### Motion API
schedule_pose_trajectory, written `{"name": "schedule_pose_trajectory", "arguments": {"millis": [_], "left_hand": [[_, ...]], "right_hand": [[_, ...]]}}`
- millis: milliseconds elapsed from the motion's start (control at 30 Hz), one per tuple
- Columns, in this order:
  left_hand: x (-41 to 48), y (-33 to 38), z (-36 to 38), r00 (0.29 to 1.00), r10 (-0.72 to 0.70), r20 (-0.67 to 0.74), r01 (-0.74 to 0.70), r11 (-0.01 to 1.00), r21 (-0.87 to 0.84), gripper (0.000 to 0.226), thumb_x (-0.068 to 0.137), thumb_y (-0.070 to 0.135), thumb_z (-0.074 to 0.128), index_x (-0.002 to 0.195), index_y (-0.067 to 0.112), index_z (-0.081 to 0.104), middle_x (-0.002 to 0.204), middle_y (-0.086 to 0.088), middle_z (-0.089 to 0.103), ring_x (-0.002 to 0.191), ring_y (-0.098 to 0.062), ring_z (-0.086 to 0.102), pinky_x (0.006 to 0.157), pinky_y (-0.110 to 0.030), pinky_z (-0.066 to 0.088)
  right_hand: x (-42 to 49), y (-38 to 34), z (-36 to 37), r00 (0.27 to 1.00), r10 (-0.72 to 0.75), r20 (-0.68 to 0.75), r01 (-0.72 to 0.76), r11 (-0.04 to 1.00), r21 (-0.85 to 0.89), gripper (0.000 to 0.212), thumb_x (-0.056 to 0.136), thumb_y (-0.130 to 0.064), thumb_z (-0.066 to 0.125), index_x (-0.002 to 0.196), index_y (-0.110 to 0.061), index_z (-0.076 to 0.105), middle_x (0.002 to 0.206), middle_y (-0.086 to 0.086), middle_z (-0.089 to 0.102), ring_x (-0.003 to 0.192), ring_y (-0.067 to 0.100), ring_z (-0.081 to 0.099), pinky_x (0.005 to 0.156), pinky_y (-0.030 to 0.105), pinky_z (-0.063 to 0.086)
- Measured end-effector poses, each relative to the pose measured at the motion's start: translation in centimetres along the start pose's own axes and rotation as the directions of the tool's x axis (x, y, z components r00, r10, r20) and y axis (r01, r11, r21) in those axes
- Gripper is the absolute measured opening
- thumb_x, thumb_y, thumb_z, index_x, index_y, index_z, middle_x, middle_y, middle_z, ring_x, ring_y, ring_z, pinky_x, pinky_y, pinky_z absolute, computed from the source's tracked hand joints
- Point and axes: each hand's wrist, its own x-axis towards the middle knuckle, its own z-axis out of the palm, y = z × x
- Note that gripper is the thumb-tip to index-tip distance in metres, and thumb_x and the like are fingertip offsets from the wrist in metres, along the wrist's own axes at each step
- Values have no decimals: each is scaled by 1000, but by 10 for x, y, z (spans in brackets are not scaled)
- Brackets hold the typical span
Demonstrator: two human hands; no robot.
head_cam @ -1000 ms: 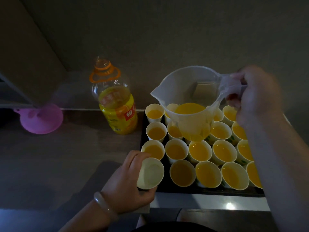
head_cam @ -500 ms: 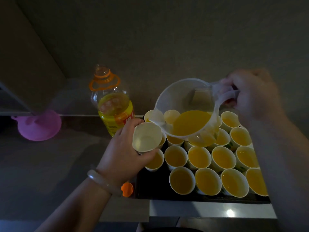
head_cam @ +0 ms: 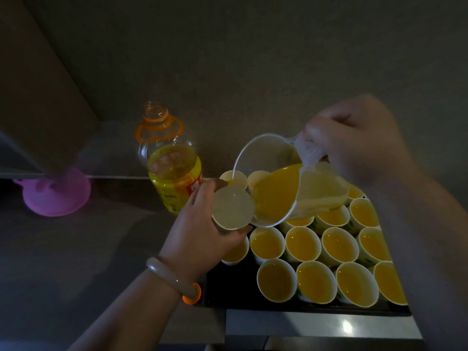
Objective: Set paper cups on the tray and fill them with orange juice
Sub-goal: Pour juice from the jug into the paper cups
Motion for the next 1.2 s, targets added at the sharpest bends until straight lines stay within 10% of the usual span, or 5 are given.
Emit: {"name": "schedule_pose_trajectory", "arguments": {"millis": [1200], "left_hand": [[0,-2,7,998,-60,11,61,997,-56,80,62,52,76,131,30,41,119,12,55,103,-2,56,80,-18,49]], "right_hand": [[12,-15,5,980,-158,118,182,956,-232,38,64,-27,51,43,-11,23,43,1,19,42,14,16,38,24,10]]}}
